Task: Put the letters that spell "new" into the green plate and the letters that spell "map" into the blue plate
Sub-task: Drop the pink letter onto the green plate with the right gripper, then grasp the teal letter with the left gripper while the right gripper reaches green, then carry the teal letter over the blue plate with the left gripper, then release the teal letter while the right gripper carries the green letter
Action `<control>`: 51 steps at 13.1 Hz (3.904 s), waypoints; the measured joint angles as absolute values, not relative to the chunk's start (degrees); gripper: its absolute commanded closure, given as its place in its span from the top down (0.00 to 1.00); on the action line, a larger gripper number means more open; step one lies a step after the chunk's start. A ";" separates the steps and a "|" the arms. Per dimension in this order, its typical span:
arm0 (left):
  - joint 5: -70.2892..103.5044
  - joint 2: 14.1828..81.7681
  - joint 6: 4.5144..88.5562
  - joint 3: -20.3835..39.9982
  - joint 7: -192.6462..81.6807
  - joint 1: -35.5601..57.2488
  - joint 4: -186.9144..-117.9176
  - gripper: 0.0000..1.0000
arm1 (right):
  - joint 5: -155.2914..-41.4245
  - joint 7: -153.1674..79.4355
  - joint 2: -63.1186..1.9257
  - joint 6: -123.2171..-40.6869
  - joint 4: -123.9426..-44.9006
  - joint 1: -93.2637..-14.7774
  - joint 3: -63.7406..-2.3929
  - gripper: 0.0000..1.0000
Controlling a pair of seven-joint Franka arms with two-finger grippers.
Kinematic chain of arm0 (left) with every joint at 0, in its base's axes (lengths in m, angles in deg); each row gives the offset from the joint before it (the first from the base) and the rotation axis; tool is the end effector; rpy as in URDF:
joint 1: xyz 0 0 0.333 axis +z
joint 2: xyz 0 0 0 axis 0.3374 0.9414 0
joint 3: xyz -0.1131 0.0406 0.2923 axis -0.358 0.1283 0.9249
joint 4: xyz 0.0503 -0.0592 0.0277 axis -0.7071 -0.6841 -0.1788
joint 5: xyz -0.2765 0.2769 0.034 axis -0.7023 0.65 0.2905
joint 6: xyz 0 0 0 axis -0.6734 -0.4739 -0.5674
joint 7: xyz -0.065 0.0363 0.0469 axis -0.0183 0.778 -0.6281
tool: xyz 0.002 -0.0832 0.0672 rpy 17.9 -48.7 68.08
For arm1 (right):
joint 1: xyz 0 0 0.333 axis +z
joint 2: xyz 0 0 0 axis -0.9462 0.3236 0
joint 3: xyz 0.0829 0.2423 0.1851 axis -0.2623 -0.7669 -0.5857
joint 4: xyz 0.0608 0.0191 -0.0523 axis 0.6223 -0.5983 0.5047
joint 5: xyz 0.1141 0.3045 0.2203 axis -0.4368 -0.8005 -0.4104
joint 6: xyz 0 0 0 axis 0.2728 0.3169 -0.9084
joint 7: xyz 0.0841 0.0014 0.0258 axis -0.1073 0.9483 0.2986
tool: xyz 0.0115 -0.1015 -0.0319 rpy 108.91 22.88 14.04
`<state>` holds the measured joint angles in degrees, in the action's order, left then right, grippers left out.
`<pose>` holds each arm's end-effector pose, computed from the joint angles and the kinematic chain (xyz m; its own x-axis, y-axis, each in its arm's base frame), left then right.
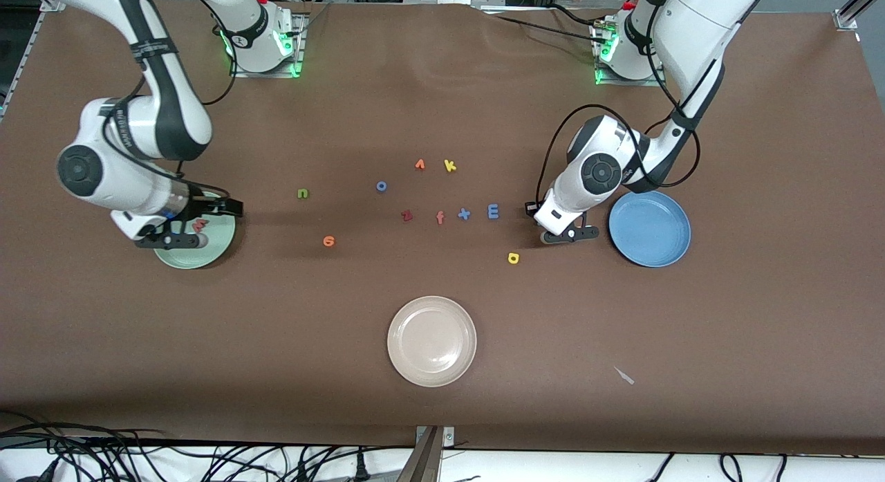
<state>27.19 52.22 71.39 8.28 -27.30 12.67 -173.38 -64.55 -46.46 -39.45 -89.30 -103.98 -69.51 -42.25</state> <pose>0.5042 -0.2585 0.1709 0.9730 0.1374 -0.1854 0.1506 -0.9868 0.0593 0.5618 0.0541 0.2955 0.9829 -0.0164 -0.1835 -0.0244 -0.9988 -0.0419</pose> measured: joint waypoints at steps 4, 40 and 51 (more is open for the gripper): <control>27.38 52.48 71.50 8.30 -27.29 12.59 -172.85 0.32 | -64.56 -52.51 -40.11 -95.14 -108.68 -69.44 -46.83 1.00; 35.00 52.12 48.43 9.49 -62.10 40.70 -164.90 0.25 | -62.16 -66.00 -36.04 -117.59 -123.71 -64.27 -50.33 0.05; 33.08 48.11 49.05 2.66 -52.80 41.20 -164.16 1.00 | -61.05 -36.31 -39.81 -103.08 -116.71 -65.10 -31.24 0.95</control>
